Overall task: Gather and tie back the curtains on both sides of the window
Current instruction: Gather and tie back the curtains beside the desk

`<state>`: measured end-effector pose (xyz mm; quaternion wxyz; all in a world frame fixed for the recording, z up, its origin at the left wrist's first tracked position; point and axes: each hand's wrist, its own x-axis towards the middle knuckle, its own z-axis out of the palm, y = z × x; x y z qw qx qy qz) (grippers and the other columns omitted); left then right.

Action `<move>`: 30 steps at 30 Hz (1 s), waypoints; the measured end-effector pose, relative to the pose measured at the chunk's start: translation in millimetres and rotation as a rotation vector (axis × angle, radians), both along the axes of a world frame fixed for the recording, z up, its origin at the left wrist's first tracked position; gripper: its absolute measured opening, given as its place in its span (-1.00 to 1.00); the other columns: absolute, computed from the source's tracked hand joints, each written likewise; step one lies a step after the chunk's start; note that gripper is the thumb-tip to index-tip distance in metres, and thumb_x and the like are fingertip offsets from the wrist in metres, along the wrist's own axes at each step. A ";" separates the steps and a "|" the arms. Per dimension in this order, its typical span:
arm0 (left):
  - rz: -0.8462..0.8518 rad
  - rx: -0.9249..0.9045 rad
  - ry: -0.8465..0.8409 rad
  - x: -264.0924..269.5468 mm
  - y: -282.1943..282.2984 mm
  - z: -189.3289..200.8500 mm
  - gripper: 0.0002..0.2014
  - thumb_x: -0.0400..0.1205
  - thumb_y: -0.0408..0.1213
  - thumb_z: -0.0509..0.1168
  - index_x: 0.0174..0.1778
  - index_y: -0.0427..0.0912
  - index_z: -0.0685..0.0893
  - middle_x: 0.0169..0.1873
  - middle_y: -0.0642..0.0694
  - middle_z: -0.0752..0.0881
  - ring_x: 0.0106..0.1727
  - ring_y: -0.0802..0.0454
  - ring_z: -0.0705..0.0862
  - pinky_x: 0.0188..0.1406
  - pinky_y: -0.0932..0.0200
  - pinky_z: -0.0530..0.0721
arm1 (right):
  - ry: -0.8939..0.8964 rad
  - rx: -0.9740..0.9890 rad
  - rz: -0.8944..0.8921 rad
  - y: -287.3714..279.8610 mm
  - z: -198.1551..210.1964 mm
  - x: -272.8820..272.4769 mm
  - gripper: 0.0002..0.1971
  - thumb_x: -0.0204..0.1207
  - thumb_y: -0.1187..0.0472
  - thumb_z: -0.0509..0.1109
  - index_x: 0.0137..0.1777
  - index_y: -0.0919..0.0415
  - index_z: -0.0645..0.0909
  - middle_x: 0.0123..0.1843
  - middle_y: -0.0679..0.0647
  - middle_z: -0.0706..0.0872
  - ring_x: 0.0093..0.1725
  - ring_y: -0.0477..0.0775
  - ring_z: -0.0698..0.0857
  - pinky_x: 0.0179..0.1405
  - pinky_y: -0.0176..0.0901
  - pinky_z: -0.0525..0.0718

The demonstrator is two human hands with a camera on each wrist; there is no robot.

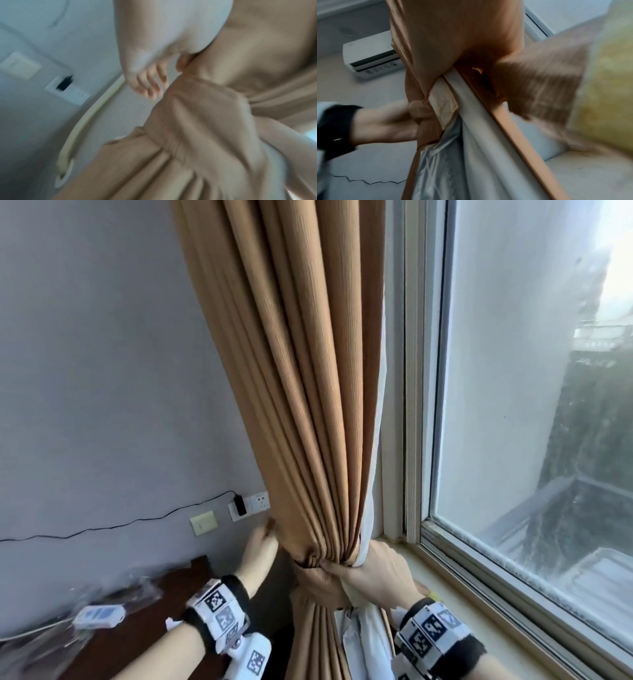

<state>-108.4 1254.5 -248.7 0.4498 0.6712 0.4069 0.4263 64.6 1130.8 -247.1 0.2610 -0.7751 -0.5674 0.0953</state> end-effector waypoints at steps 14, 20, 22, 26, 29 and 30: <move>0.001 0.631 0.629 12.9 -63.8 -20.5 -0.50 0.29 0.22 0.47 -0.01 -0.04 0.62 0.00 0.04 0.70 0.09 0.04 0.60 0.07 0.25 0.45 | 0.245 -0.018 0.046 3.8 1.7 -5.0 -0.31 0.30 -0.49 0.34 0.29 -0.05 0.56 0.18 0.06 0.75 0.14 0.18 0.71 0.08 -0.03 0.66; 0.086 0.530 0.693 36.2 -83.9 -9.8 -0.58 0.32 0.10 0.46 -0.07 -0.14 0.72 -0.05 -0.10 0.79 0.06 -0.10 0.66 0.11 0.22 0.42 | 0.364 -0.137 0.108 -0.3 7.7 1.5 -0.06 0.22 -0.51 0.39 0.55 -0.06 0.30 0.38 0.02 0.63 0.33 0.08 0.62 0.28 -0.14 0.55; 0.134 0.528 0.662 40.4 -86.5 -16.4 -0.67 0.38 -0.01 0.36 -0.09 -0.17 0.68 -0.10 -0.15 0.80 0.02 -0.19 0.68 0.09 0.18 0.43 | 0.403 -0.171 0.131 -6.9 13.4 4.4 -0.11 0.29 -0.37 0.47 0.55 -0.04 0.26 0.38 0.03 0.61 0.31 0.06 0.61 0.22 -0.18 0.54; 0.256 0.447 0.582 45.1 -88.3 -16.7 -0.54 0.38 0.04 0.44 0.00 -0.26 0.64 -0.14 -0.32 0.76 0.01 -0.30 0.63 -0.05 0.01 0.56 | 0.638 -0.223 0.232 -28.8 20.1 14.9 -0.37 0.38 0.33 0.46 0.42 0.01 0.33 0.14 0.13 0.68 0.02 0.05 0.73 -0.04 -0.06 0.78; 0.248 0.385 0.494 48.6 -86.7 -11.7 -0.38 0.19 0.17 0.55 -0.04 -0.25 0.66 -0.20 -0.28 0.76 -0.05 -0.24 0.71 -0.19 0.01 0.66 | 0.582 -0.107 0.210 -42.9 11.6 20.8 -0.31 0.33 0.44 0.34 0.43 -0.01 0.25 0.01 0.11 0.66 -0.03 0.04 0.68 -0.11 -0.13 0.73; 0.232 0.362 0.464 49.0 -87.2 -11.4 -0.37 0.16 0.18 0.57 -0.06 -0.24 0.67 -0.21 -0.25 0.77 -0.08 -0.21 0.73 -0.21 0.03 0.67 | 0.608 -0.043 0.188 -47.3 7.6 19.2 -0.36 0.36 0.44 0.33 0.38 -0.03 0.25 -0.05 0.12 0.67 -0.08 0.04 0.69 -0.11 -0.12 0.71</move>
